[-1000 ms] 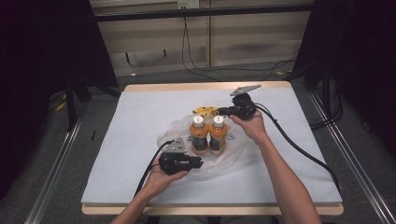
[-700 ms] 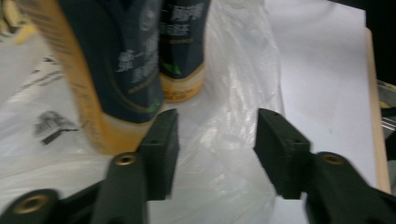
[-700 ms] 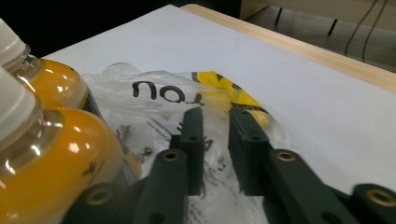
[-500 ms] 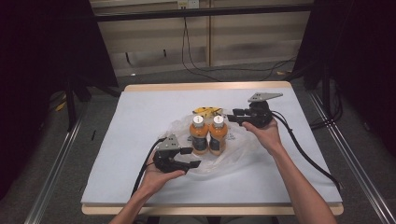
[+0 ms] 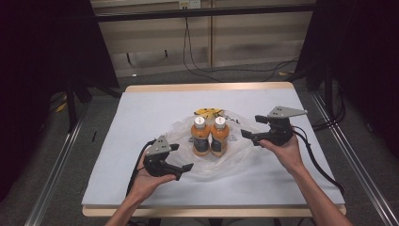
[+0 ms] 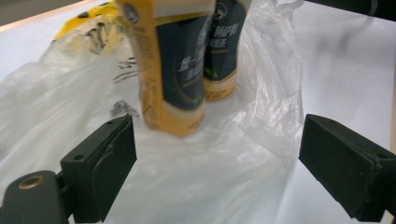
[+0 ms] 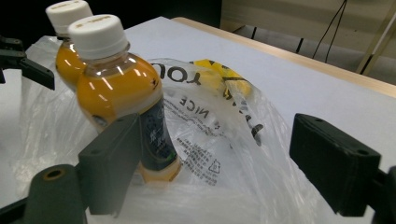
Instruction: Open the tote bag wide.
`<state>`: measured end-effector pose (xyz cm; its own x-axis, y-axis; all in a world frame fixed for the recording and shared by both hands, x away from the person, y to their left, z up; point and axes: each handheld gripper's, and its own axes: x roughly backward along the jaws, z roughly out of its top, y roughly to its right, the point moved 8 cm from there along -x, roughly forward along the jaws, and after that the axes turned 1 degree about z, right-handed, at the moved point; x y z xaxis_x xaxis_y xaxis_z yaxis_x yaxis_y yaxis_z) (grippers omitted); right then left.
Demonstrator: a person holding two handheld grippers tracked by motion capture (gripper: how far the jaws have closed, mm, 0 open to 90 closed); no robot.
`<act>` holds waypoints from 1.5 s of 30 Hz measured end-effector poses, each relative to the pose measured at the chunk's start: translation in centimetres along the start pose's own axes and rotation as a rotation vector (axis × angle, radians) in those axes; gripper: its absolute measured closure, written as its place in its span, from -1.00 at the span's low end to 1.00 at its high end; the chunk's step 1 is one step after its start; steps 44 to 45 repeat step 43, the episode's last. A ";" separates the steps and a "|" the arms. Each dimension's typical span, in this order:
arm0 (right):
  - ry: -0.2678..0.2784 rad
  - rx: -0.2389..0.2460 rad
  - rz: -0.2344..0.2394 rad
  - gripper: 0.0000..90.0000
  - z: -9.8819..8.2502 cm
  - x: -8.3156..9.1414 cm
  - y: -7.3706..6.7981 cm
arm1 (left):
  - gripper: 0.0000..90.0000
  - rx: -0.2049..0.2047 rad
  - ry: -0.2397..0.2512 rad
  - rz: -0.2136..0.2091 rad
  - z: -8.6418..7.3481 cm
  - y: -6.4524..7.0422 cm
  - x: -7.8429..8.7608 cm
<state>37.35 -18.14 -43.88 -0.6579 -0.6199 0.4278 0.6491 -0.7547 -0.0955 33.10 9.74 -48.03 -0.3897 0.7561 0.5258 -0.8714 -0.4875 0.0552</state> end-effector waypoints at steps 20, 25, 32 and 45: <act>0.035 -0.033 -0.081 -0.77 -4.0 7.1 -1.2 | -0.89 0.074 0.023 0.106 -3.3 -1.6 6.1; 0.035 -0.058 -0.124 -0.77 -5.5 8.7 -1.2 | -0.90 0.093 0.034 0.138 -4.3 -2.1 8.0; 0.015 -0.085 -0.181 -0.78 -7.8 10.7 -0.6 | -0.92 0.114 0.013 0.188 -6.1 -2.8 10.0; 0.061 -0.117 -0.241 -0.79 -10.1 13.4 -1.9 | -0.92 0.183 0.056 0.274 -8.1 -2.7 11.4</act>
